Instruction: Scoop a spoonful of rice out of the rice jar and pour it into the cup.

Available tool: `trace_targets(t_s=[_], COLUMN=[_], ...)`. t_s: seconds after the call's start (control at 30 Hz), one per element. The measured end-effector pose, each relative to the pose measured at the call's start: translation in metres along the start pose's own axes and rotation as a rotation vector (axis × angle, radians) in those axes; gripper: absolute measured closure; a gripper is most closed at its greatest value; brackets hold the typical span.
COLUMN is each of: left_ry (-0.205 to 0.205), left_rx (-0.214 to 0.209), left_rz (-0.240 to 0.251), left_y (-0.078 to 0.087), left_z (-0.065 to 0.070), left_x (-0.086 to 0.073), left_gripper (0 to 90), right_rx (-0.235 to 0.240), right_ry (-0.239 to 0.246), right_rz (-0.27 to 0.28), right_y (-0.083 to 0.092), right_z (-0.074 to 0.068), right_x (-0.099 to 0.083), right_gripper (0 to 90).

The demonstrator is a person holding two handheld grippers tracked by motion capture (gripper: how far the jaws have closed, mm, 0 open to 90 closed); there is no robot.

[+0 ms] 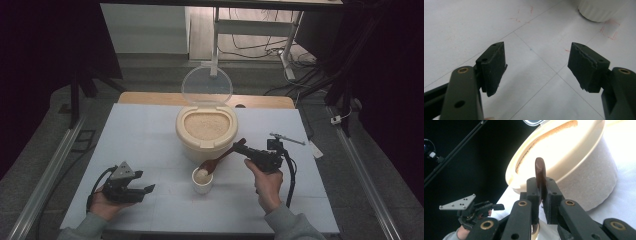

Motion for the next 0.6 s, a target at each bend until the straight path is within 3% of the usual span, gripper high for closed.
trace_targets(t_s=[0.2,0.37,0.6], left_ry=[0.0,0.0,0.0], left_rx=[0.0,0.0,-0.001], left_rz=[-0.003,-0.004,-0.006], left_y=[0.0,0.0,-0.001], left_z=[0.0,0.0,0.0], left_x=[0.0,0.0,0.0], left_gripper=[29.9,29.9,29.9], right_rx=[0.008,0.018,0.023], right_ry=[0.078,0.113,0.11], right_rz=[0.029,0.042,0.043], right_y=[0.005,0.009,0.012], right_z=[-0.008,-0.012,-0.011], right_x=[0.0,0.001,0.001], right_gripper=[83.3,83.3,83.3])
Point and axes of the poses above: each handheld gripper's, and its own axes: y roughly backward along the jaws, x roughly out of its top, z roughly to its right, the point moved 1 cm from there along -y, roughly forward along the jaws, and after that the axes turned 7 degrees about -x, right-handed, at the moved point
